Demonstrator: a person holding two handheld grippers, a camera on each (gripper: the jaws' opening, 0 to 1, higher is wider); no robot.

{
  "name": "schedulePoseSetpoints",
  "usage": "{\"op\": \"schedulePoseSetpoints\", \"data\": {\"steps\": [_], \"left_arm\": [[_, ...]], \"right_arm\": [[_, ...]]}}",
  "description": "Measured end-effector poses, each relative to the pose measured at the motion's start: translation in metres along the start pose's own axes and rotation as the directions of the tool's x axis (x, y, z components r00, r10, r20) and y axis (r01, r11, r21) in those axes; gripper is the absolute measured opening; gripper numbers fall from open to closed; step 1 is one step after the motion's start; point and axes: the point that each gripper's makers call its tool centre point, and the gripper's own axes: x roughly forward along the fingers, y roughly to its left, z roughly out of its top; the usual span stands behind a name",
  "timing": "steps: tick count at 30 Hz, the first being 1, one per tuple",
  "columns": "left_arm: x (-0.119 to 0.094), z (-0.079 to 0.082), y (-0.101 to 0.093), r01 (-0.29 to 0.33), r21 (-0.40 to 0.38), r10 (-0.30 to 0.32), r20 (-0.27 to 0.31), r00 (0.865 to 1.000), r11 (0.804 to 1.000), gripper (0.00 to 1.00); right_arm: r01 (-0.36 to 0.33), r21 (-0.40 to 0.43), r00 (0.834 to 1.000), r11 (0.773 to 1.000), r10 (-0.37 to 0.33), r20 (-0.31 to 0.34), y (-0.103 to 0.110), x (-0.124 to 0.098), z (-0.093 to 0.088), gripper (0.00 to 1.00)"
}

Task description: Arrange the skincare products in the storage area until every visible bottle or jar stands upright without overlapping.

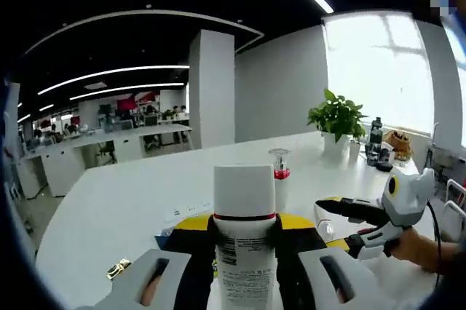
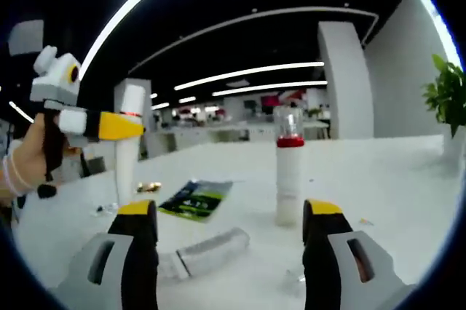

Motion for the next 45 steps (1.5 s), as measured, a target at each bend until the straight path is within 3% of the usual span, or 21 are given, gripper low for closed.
{"op": "schedulePoseSetpoints", "data": {"steps": [3,9,17,19,22,24,32,36,45], "left_arm": [[-0.016,0.011,-0.011,0.004,0.001,-0.004,0.067,0.998,1.000,0.31],[-0.040,0.028,-0.036,0.024,0.021,-0.027,0.160,0.987,1.000,0.31],[-0.048,0.041,-0.061,0.052,0.031,-0.057,0.221,0.974,0.998,0.31],[-0.048,0.041,-0.067,0.056,0.036,-0.063,0.229,0.971,0.998,0.31],[-0.046,0.040,-0.076,0.076,0.040,-0.083,0.230,0.970,0.996,0.31],[-0.046,0.037,-0.082,0.080,0.041,-0.088,0.235,0.968,0.996,0.31],[-0.046,0.031,-0.095,0.119,0.025,-0.121,0.250,0.960,0.993,0.31],[-0.046,0.029,-0.097,0.126,0.025,-0.128,0.261,0.957,0.992,0.31],[-0.046,0.025,-0.092,0.158,0.017,-0.156,0.280,0.947,0.987,0.33]], "right_arm": [[-0.066,-0.018,0.998,0.998,0.066,0.006,0.022,0.003,-0.001,0.83],[-0.133,-0.065,0.990,0.989,0.135,0.031,0.053,0.004,0.001,0.81],[-0.200,-0.135,0.977,0.970,0.209,0.050,0.086,-0.001,0.005,0.78],[-0.201,-0.144,0.975,0.969,0.212,0.067,0.088,-0.002,0.008,0.73],[-0.188,-0.195,0.968,0.963,0.215,0.130,0.089,-0.006,0.020,0.55],[-0.198,-0.204,0.965,0.959,0.226,0.129,0.093,-0.010,0.021,0.45],[-0.190,-0.195,0.961,0.962,0.223,0.164,0.093,-0.007,0.025,0.37],[-0.188,-0.227,0.966,0.955,0.222,0.131,0.095,-0.009,0.022,0.12],[-0.129,-0.292,0.983,0.948,0.161,0.087,0.086,-0.005,0.017,0.10]]}}
